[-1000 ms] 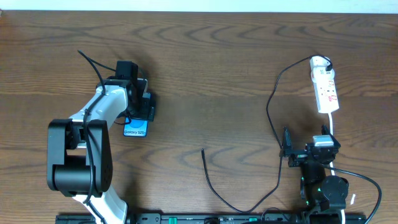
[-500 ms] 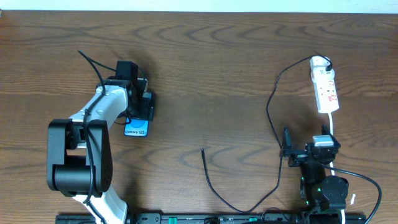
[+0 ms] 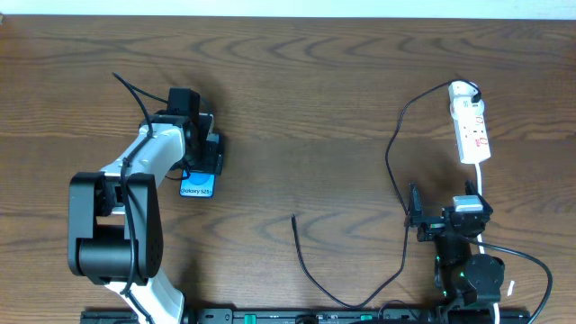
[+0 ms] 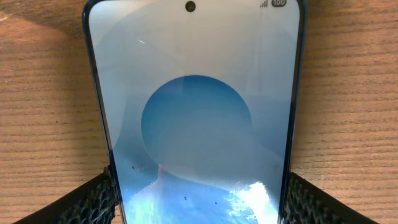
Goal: Plug charger to phone and switch on socket
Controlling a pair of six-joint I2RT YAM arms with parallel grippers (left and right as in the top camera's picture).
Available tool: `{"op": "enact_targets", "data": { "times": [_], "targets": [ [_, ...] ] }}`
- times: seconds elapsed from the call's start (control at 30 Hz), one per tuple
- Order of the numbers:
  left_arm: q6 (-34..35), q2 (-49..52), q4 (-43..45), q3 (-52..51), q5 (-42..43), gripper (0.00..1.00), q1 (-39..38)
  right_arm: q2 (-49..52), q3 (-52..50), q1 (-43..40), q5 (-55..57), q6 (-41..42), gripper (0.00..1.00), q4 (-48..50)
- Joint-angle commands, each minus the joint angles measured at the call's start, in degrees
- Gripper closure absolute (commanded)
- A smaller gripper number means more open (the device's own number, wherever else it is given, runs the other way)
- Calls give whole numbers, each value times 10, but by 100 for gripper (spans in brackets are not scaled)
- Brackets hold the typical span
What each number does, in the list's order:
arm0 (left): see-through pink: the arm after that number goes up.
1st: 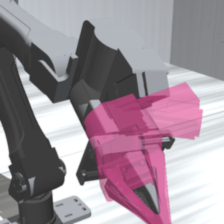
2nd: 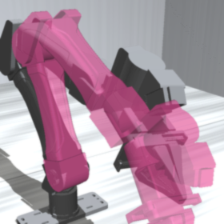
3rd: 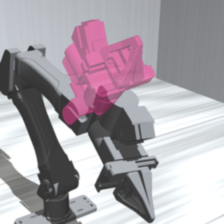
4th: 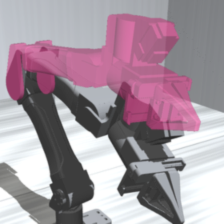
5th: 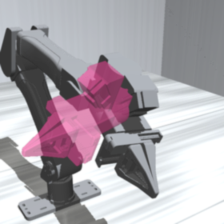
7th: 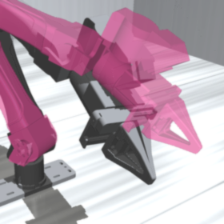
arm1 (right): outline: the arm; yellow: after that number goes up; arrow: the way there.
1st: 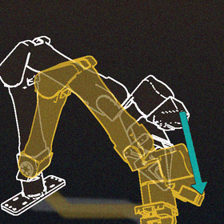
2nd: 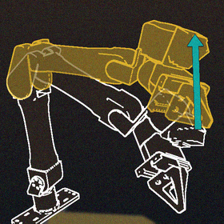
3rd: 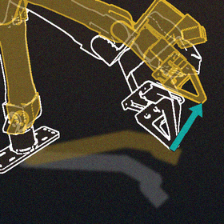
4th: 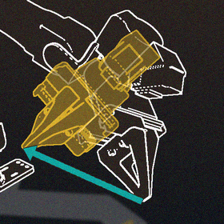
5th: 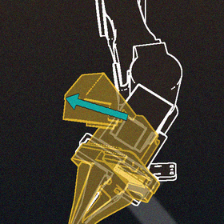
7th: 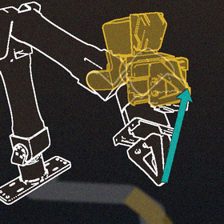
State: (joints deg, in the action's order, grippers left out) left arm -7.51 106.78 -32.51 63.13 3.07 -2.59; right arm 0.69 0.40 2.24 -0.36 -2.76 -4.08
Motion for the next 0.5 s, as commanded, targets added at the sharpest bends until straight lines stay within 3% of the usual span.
{"op": "enact_targets", "data": {
  "times": [0.0,0.47],
  "targets": [
    [0,7,1,-15,-8,20,1,-3,-1,5,4,-7,1,-3],
    [0,7,1,-15,-8,47,1,-3,-1,5,4,-7,1,-3]
  ]
}}
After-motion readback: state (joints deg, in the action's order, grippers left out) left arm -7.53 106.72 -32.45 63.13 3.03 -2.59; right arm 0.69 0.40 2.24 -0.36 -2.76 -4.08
